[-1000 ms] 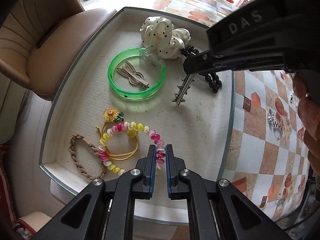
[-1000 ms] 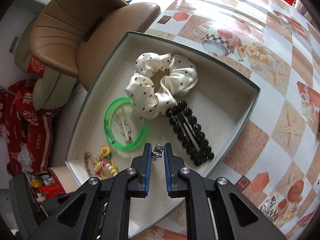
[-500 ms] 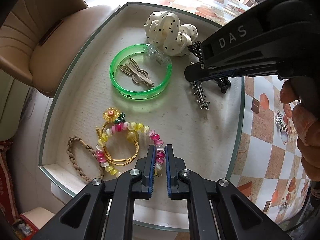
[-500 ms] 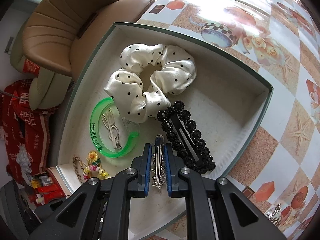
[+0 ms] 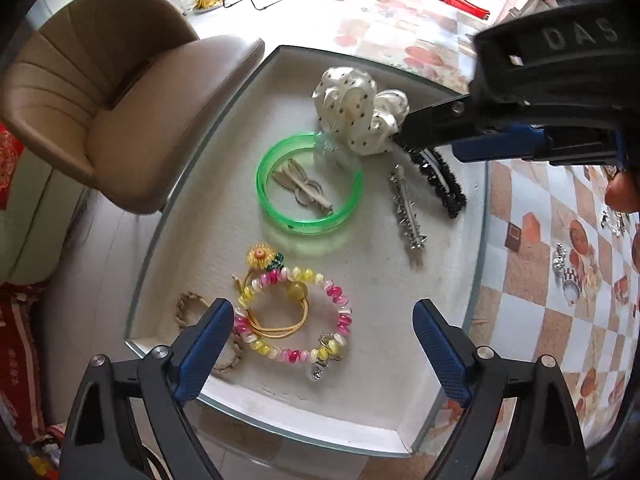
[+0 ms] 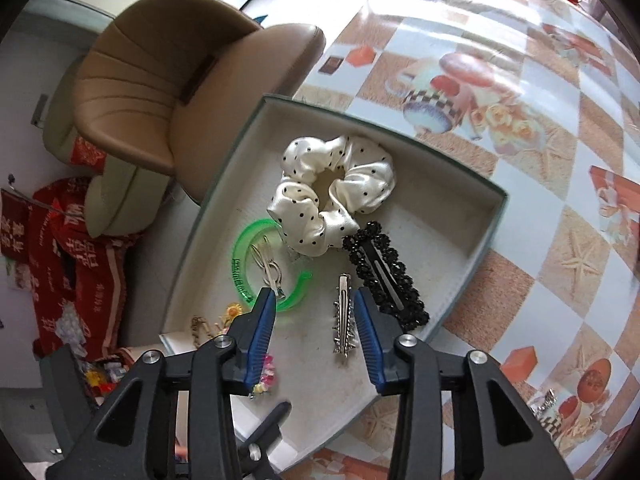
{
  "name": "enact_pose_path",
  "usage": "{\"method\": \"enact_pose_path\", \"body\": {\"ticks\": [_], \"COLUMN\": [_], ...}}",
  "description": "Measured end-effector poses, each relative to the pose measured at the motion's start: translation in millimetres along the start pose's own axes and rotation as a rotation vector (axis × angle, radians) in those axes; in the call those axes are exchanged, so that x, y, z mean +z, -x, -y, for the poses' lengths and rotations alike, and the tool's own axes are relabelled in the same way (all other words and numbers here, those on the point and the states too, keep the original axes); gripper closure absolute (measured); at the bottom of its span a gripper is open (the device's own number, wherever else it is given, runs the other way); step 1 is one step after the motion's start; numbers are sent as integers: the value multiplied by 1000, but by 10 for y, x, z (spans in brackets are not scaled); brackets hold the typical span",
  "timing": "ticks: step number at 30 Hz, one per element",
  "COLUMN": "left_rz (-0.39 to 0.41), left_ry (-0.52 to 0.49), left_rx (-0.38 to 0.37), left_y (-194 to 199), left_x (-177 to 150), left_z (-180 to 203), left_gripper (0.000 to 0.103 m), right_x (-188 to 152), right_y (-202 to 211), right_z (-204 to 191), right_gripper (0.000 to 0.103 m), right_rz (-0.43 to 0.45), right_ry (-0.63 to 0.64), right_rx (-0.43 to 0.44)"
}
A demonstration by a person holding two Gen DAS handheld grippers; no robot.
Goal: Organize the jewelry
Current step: 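Move both tools back over the remaining jewelry on the table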
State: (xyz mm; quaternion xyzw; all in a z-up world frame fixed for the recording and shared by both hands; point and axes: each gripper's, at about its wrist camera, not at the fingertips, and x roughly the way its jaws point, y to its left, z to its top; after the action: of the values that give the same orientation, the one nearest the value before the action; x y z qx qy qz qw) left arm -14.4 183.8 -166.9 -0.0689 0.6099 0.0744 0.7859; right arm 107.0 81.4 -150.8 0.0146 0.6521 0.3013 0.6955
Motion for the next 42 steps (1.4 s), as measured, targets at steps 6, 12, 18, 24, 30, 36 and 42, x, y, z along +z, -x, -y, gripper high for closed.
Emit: {"method": "enact_pose_path", "body": {"ticks": [6,12,18,24,30,36,42], "left_rz": [-1,34,68,59,5,-32,-50], "left_ry": [-20,-79,-169,-238,-302,-307,-314], "left_rx": [18,16,-15,-61,-115,-112,-91], "left_y": [55,240,410,395,266,60,-128], "left_x": [79,127,242,288,263,260,259], "left_z": [60,226,616,1031,1492,1786,1965], "left_gripper": [0,0,0,0,0,0,0], "right_x": [-99,-304,-614,-964,-1183,-1170,-981], "right_y": [276,588,940,1172,1239,1234,1213], "right_z": [165,438,970,1561,1973,2185,2329], "right_gripper": [54,31,15,15,15,15,15], "right_rz": [35,83,150,138,124,113,109], "right_ry": [-45,-128,-269,-406,-487,-476,-429], "right_rx": [4,3,-57,-134,-166,-181,-189]}}
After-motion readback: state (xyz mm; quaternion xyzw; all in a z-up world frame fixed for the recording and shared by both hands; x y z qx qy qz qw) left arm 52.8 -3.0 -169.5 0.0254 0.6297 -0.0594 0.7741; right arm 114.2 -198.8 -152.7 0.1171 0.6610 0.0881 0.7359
